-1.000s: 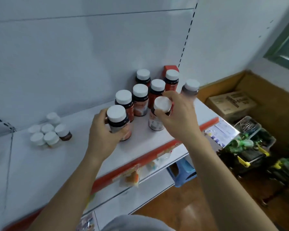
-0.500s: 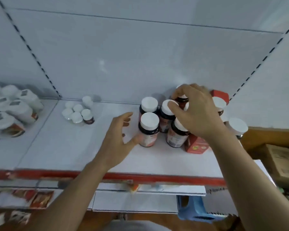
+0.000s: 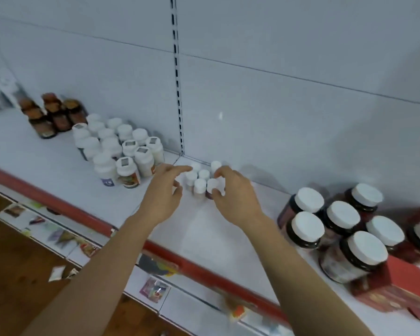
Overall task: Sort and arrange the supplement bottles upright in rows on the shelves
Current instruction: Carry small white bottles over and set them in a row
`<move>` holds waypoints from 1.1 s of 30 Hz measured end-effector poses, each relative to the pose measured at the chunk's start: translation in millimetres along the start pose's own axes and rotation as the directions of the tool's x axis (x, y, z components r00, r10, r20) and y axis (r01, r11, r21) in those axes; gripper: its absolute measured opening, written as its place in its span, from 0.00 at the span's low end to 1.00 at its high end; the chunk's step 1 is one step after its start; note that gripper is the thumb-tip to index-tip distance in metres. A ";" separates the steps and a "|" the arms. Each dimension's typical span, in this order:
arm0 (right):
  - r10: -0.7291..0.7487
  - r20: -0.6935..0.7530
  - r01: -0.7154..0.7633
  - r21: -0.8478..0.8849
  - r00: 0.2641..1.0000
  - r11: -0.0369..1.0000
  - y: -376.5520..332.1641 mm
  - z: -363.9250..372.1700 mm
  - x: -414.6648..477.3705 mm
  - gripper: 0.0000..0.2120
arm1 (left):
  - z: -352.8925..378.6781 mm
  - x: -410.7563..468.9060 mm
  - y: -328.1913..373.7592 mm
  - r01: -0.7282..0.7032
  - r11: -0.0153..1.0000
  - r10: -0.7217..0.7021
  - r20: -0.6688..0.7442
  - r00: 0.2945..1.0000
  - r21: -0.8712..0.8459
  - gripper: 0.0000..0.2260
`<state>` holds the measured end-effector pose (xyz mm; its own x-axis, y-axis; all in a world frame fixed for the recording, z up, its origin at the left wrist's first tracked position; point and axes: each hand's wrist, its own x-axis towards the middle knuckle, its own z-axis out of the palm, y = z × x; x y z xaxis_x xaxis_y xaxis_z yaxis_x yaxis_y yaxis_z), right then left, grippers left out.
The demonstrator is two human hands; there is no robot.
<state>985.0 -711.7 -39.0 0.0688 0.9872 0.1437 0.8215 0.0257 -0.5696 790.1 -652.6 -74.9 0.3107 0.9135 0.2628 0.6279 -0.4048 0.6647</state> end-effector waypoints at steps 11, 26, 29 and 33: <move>0.385 -0.329 -0.284 0.315 0.862 0.906 3.3 39.0 -13.5 0.11 | 3.3 20.8 -29.2 -0.193 0.980 0.196 0.058 0.979 -0.048 0.13; 0.130 -0.398 0.111 0.528 0.908 0.842 -152.8 51.7 68.6 0.09 | -196.7 -49.5 -85.1 -0.187 0.907 -0.009 -0.459 0.888 -0.378 0.10; 0.000 -0.367 0.225 0.571 0.930 0.790 -207.0 79.8 89.5 0.11 | -242.1 -82.7 -116.8 -0.133 0.957 -0.045 -0.583 0.811 -0.259 0.09; -0.166 -0.248 0.288 0.624 0.955 0.727 -281.8 139.1 109.5 0.11 | -292.9 -125.0 -162.7 -0.034 0.965 -0.165 -0.706 0.688 -0.258 0.07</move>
<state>682.3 -589.0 24.6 0.0700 0.8991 0.4322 0.2639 0.4011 -0.8772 440.1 -688.8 -11.1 -0.3935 0.7248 0.5655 0.4115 -0.4112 0.8134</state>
